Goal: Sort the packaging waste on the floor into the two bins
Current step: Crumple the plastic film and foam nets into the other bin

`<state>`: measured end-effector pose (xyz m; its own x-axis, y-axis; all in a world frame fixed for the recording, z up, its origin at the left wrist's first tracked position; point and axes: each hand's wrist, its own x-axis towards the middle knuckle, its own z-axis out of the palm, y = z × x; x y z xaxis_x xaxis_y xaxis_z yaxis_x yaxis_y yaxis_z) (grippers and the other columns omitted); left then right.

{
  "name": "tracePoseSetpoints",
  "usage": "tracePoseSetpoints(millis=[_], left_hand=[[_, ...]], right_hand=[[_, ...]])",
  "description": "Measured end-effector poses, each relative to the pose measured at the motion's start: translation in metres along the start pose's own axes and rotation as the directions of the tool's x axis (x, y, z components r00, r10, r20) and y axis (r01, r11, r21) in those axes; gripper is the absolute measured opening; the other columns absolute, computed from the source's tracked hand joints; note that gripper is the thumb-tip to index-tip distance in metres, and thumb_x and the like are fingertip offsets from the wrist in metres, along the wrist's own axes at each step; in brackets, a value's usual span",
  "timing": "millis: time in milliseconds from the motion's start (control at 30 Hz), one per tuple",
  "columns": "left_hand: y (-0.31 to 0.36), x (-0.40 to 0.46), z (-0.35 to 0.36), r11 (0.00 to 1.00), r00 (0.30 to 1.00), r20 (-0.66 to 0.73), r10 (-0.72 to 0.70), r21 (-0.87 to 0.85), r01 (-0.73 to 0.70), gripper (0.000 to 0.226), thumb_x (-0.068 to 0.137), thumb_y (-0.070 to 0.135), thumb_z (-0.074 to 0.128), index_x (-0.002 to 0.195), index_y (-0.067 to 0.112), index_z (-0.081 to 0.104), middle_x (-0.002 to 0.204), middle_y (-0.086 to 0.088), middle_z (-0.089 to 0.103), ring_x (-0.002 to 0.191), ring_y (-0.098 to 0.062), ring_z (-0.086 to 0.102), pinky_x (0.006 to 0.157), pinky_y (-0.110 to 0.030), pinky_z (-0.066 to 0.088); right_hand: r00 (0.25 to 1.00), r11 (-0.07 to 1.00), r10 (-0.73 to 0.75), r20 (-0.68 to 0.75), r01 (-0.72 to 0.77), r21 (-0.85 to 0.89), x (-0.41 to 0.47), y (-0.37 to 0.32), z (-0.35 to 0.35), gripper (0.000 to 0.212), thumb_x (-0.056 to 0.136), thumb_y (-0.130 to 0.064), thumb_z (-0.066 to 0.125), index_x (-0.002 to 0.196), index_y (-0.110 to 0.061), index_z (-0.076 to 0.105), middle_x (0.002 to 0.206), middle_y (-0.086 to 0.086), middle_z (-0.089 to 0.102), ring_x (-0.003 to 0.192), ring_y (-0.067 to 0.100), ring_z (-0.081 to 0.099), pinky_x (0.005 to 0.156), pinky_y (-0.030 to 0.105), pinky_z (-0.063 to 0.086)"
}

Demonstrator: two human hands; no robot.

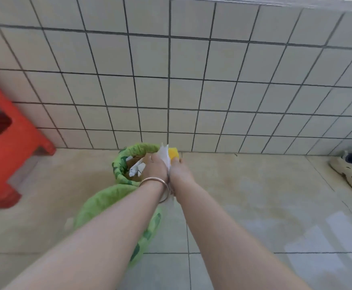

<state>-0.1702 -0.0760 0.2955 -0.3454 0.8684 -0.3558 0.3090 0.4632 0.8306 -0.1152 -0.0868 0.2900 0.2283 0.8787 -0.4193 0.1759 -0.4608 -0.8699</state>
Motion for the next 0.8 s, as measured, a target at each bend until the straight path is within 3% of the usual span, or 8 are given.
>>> tracePoseSetpoints(millis=[200, 300, 400, 567, 633, 700, 733, 800], left_hand=[[-0.062, 0.039, -0.053, 0.978, 0.987, -0.034, -0.155, 0.136, 0.158, 0.043, 0.099, 0.017, 0.028, 0.132, -0.005, 0.043, 0.138, -0.023, 0.048, 0.127, -0.033, 0.047, 0.102, -0.034, 0.04], [-0.084, 0.059, -0.078, 0.973, 0.977, -0.049, -0.207, 0.097, 0.211, 0.036, 0.095, 0.018, 0.042, 0.126, 0.0, 0.049, 0.129, -0.023, 0.055, 0.117, -0.035, 0.055, 0.094, -0.034, 0.044], [-0.105, 0.069, -0.101, 0.97, 0.98, -0.023, -0.198, 0.14, 0.199, 0.041, 0.095, 0.013, 0.045, 0.135, 0.004, 0.039, 0.132, -0.021, 0.052, 0.122, -0.033, 0.052, 0.098, -0.032, 0.041], [-0.125, 0.083, -0.114, 0.973, 0.982, 0.071, -0.173, 0.168, 0.159, 0.064, 0.076, 0.044, 0.038, 0.126, 0.005, 0.048, 0.128, -0.022, 0.055, 0.115, -0.035, 0.056, 0.095, -0.034, 0.045], [-0.131, 0.092, -0.11, 0.977, 0.97, 0.119, -0.212, 0.047, 0.208, 0.053, 0.09, 0.035, 0.041, 0.134, 0.004, 0.041, 0.133, -0.021, 0.051, 0.108, -0.026, 0.055, 0.084, -0.024, 0.047], [-0.139, 0.104, -0.099, 0.963, 0.957, 0.141, -0.255, -0.054, 0.265, 0.041, 0.101, 0.019, 0.03, 0.137, 0.002, 0.039, 0.138, -0.019, 0.048, 0.097, -0.015, 0.044, 0.062, -0.006, 0.046], [-0.143, 0.108, -0.094, 0.955, 0.95, 0.158, -0.269, -0.082, 0.284, 0.04, 0.101, 0.018, 0.028, 0.135, 0.002, 0.042, 0.137, -0.019, 0.049, 0.096, -0.014, 0.043, 0.063, -0.004, 0.045], [-0.152, 0.116, -0.079, 0.927, 0.927, 0.198, -0.318, -0.137, 0.348, 0.038, 0.1, 0.025, 0.03, 0.113, 0.004, 0.059, 0.124, -0.021, 0.056, 0.09, -0.016, 0.049, 0.074, -0.022, 0.045]], right_hand=[[0.968, 0.978, -0.035, 0.247, 0.084, -0.19, -0.018, 0.005, 0.068, 0.036, 0.098, -0.018, 0.033, 0.131, -0.007, 0.045, 0.112, 0.011, 0.052, 0.1, 0.026, 0.051, 0.087, 0.031, 0.042], [0.915, 0.989, 0.107, 0.389, -0.06, -0.132, -0.021, 0.011, 0.099, 0.038, 0.09, -0.023, 0.035, 0.125, -0.027, 0.048, 0.111, 0.009, 0.055, 0.094, 0.027, 0.054, 0.082, 0.036, 0.047], [0.84, 0.984, 0.178, 0.513, -0.135, -0.12, -0.023, 0.016, 0.119, 0.033, 0.087, -0.016, 0.036, 0.113, -0.031, 0.05, 0.104, 0.009, 0.054, 0.089, 0.026, 0.052, 0.071, 0.032, 0.048], [0.801, 0.984, 0.133, 0.584, -0.036, -0.175, -0.01, 0.03, 0.144, 0.055, 0.087, -0.009, 0.04, 0.137, -0.033, 0.037, 0.114, 0.01, 0.054, 0.084, 0.022, 0.051, 0.054, 0.025, 0.044], [0.828, 0.952, 0.09, 0.553, 0.091, -0.292, 0.001, 0.039, 0.151, 0.051, 0.09, -0.011, 0.041, 0.138, -0.027, 0.036, 0.115, 0.007, 0.053, 0.086, 0.022, 0.053, 0.059, 0.024, 0.045], [0.856, 0.889, 0.034, 0.515, 0.209, -0.406, 0.016, 0.05, 0.154, 0.054, 0.088, -0.011, 0.043, 0.138, -0.027, 0.035, 0.13, 0.008, 0.049, 0.103, 0.026, 0.054, 0.08, 0.033, 0.05], [0.863, 0.863, 0.02, 0.504, 0.24, -0.445, 0.023, 0.055, 0.155, 0.054, 0.086, -0.009, 0.044, 0.137, -0.026, 0.037, 0.131, 0.01, 0.048, 0.109, 0.028, 0.053, 0.089, 0.037, 0.049], [0.873, 0.812, 0.003, 0.487, 0.282, -0.511, 0.037, 0.064, 0.155, 0.05, 0.085, -0.006, 0.045, 0.133, -0.021, 0.04, 0.129, 0.013, 0.047, 0.111, 0.03, 0.053, 0.094, 0.037, 0.046]])
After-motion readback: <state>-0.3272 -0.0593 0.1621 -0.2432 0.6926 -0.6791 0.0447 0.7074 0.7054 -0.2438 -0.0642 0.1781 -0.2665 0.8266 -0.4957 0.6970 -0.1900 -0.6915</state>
